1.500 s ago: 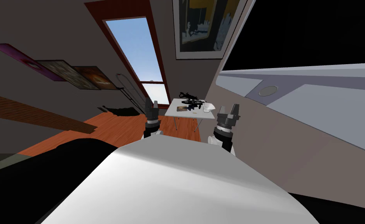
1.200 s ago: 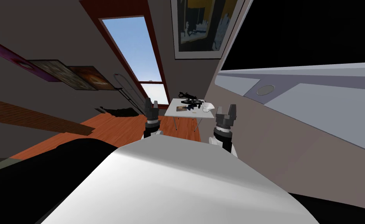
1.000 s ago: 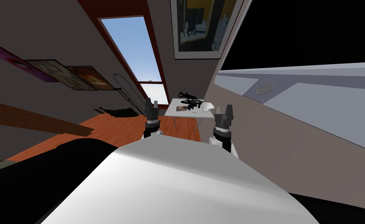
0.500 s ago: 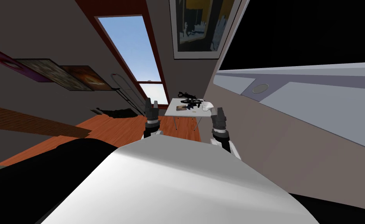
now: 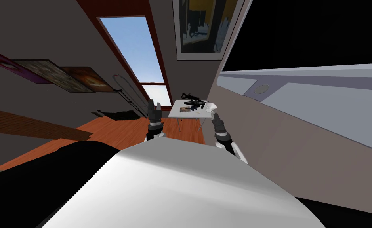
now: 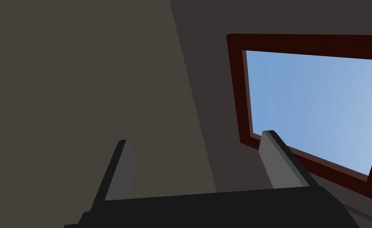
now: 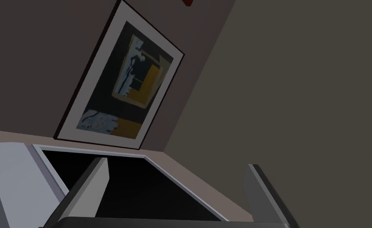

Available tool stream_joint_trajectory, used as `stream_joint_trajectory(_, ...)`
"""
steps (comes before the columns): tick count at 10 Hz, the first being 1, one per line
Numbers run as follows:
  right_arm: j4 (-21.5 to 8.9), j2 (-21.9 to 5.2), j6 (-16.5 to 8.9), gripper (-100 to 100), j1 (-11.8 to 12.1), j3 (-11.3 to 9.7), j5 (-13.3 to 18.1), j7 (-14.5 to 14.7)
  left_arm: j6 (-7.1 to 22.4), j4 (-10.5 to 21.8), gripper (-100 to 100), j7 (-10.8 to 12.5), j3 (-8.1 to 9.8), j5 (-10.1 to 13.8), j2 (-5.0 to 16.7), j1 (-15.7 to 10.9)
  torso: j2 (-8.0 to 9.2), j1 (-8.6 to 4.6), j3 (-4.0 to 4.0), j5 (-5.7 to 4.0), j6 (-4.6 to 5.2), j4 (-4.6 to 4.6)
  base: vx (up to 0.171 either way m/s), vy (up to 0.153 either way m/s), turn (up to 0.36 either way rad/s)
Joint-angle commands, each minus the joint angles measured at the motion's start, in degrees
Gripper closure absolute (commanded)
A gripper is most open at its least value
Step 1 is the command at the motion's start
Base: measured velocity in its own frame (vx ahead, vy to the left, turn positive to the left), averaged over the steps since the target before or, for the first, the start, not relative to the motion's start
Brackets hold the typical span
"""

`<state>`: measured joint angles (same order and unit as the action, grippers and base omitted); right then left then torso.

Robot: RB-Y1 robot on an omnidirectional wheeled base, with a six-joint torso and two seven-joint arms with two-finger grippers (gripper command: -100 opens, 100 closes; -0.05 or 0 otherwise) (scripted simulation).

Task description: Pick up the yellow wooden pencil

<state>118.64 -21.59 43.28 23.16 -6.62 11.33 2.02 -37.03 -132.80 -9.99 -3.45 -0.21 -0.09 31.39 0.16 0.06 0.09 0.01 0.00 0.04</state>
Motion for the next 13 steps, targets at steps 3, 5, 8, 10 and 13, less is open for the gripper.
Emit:
stream_joint_trajectory(3,-2.8,-5.4,2.0,-100,-0.6,-1.3,1.9,1.1,0.0,0.0,0,0.0,0.0,0.0,0.0,0.0,0.0,0.0,0.0,0.0,0.0,0.0,-0.041,0.016,0.0)
stream_joint_trajectory(5,-4.9,-8.7,3.2,-100,-1.0,-2.3,3.4,1.8,0.0,0.0,0,0.0,0.0,0.0,0.0,0.0,-0.01,0.0,0.0,0.0,-0.01,0.0,-0.039,0.018,0.019)
stream_joint_trajectory(8,-9.2,-14.1,5.4,-100,-2.0,-4.6,6.4,3.2,0.0,0.0,0,0.0,0.0,0.0,0.0,0.0,-0.05,-0.03,-0.02,0.0,0.0,0.0,-0.033,0.013,0.04)
stream_joint_trajectory(10,-11.4,-17.6,6.4,-100,-2.4,-5.9,7.9,3.8,0.0,0.0,0,0.0,0.0,0.0,0.0,0.0,-0.07,-0.02,-0.04,0.0,0.0,-0.01,-0.024,0.018,0.058)
stream_joint_trajectory(13,-13.8,-21.9,7.3,-100,-2.9,-7.3,9.5,4.4,0.0,0.0,0,0.0,0.0,0.0,0.0,0.0,-0.11,0.0,-0.06,0.0,-0.02,-0.02,-0.017,0.016,0.072)
